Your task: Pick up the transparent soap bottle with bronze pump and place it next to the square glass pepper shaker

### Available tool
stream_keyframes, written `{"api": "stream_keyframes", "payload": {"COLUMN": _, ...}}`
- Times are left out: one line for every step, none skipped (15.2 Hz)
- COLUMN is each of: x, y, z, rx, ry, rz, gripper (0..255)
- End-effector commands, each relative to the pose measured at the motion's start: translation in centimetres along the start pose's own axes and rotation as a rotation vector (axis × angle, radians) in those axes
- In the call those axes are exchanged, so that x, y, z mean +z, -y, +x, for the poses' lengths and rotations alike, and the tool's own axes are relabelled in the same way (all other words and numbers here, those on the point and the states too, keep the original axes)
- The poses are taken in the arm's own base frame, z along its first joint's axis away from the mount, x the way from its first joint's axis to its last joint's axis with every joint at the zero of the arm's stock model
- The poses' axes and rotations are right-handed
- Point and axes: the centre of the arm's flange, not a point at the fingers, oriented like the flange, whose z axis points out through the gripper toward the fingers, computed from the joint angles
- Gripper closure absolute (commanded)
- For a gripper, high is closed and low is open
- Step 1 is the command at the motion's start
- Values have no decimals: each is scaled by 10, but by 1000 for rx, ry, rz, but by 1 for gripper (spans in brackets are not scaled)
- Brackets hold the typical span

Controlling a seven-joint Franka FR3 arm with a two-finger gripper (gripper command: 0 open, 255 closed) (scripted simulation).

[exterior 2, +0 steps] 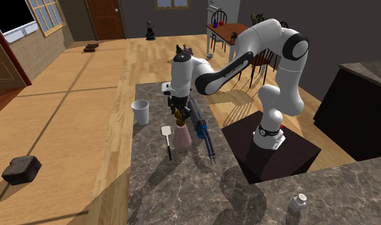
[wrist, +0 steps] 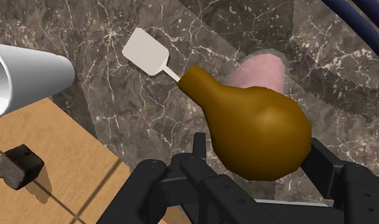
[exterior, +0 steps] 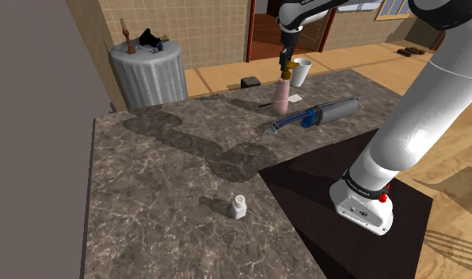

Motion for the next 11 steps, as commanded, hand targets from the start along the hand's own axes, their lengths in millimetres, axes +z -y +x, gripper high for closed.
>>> {"api": "stream_keyframes", "payload": {"x": 0, "y": 0, "z": 0, "rx": 0, "ry": 0, "rz": 0, "gripper": 255}}
{"api": "stream_keyframes", "payload": {"x": 0, "y": 0, "z": 0, "rx": 0, "ry": 0, "rz": 0, "gripper": 255}}
{"api": "stream_keyframes", "payload": {"x": 0, "y": 0, "z": 0, "rx": 0, "ry": 0, "rz": 0, "gripper": 255}}
{"api": "stream_keyframes", "payload": {"x": -5, "y": -1, "z": 0, "rx": 0, "ry": 0, "rz": 0, "gripper": 255}}
{"api": "stream_keyframes", "payload": {"x": -11, "y": -2, "z": 0, "rx": 0, "ry": 0, "rz": 0, "gripper": 255}}
{"api": "stream_keyframes", "payload": {"x": -16, "y": -3, "z": -1, "rx": 0, "ry": 0, "rz": 0, "gripper": 255}}
{"api": "stream_keyframes", "payload": {"x": -21, "y": -3, "z": -1, "rx": 0, "ry": 0, "rz": 0, "gripper": 255}}
{"api": "stream_keyframes", "payload": {"x": -26, "y": -4, "z": -1, "rx": 0, "ry": 0, "rz": 0, "gripper": 255}}
{"api": "stream_keyframes", "payload": {"x": -31, "y": -5, "z": -1, "rx": 0, "ry": 0, "rz": 0, "gripper": 255}}
{"api": "stream_keyframes", "payload": {"x": -37, "y": -6, "z": -1, "rx": 0, "ry": 0, "rz": 0, "gripper": 255}}
{"api": "stream_keyframes", "payload": {"x": -42, "y": -7, "z": -2, "rx": 0, "ry": 0, "rz": 0, "gripper": 255}}
